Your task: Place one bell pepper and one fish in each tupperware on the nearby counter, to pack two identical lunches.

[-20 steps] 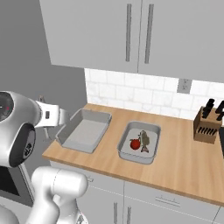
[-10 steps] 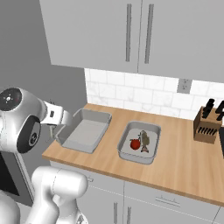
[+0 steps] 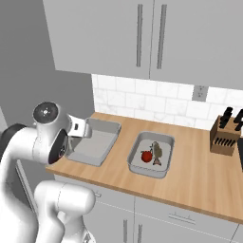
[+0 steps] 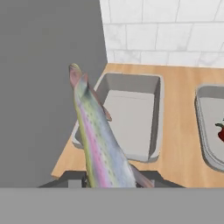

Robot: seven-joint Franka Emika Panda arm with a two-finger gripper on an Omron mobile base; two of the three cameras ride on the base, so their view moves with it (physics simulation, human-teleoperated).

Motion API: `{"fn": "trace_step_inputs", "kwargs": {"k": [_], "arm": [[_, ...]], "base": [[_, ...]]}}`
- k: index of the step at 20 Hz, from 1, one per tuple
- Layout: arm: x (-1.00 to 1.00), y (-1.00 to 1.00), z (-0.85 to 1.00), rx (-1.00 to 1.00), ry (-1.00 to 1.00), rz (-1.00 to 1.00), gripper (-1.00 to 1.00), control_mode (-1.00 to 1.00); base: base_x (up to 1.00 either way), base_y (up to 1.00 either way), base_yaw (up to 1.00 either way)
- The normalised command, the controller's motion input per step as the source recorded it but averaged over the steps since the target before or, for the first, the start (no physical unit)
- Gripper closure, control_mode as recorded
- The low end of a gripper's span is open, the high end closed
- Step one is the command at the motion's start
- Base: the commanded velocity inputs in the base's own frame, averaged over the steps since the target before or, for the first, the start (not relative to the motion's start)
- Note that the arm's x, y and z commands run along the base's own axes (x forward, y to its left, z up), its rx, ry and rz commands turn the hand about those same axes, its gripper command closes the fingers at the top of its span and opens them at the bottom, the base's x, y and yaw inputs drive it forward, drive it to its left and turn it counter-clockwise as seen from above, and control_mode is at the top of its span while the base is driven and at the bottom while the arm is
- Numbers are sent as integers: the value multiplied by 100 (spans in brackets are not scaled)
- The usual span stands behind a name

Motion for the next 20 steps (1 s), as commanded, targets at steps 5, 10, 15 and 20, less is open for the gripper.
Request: {"fn": "trace_step_inputs", "kwargs": {"k": [5,10,15,20], "arm": [[60,0,-55,0,0,7,100,-100],[61,14,-29,0,0,0,100,-100],[42,1,-30,0,0,0,100,-100],[32,0,-42,0,0,0,100,-100]], "base": [[0,0,0],[0,0,0],[0,0,0],[0,0,0]]}}
